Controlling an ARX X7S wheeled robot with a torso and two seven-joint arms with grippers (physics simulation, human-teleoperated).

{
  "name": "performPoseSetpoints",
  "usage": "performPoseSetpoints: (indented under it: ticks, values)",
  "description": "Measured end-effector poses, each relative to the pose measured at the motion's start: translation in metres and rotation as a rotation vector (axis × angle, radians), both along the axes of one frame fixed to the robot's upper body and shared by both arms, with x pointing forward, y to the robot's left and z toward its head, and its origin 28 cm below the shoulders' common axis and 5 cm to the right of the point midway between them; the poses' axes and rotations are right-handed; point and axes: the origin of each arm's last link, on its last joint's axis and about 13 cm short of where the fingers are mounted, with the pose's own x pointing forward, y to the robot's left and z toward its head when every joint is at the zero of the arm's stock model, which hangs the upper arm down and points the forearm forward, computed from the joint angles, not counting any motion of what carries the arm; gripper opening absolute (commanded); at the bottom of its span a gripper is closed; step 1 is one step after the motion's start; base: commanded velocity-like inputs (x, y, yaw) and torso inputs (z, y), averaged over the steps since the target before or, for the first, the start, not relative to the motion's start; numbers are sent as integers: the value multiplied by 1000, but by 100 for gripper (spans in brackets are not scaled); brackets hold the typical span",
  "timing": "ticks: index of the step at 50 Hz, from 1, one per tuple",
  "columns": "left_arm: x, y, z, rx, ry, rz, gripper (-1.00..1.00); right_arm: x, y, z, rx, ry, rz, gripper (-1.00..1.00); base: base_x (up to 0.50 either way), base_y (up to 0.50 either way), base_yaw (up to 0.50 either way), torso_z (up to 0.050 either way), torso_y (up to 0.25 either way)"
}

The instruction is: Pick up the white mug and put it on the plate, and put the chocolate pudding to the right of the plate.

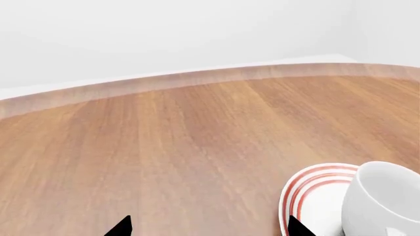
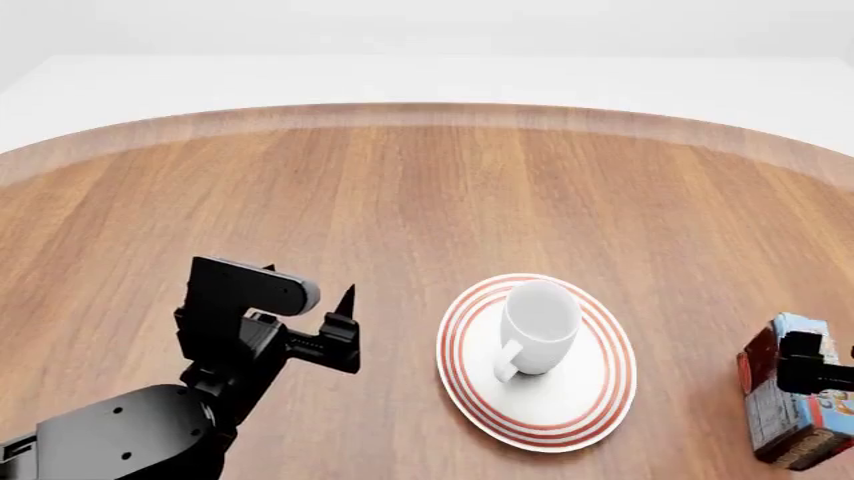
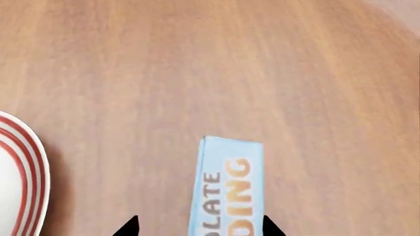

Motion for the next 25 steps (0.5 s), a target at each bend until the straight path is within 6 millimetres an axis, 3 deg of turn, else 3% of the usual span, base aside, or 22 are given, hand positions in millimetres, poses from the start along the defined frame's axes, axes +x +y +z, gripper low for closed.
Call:
performPoseSetpoints:
  ticks: [16,25]
  values:
    - [1,-1,-2,2,7,-1,100,0,-2,-9,-6,8,-5,100,0,0,0,0,0]
    - [1,0,-3,-1,9,1,100,-2,-1,0,-29,7,-2,100,0,0,0,0,0]
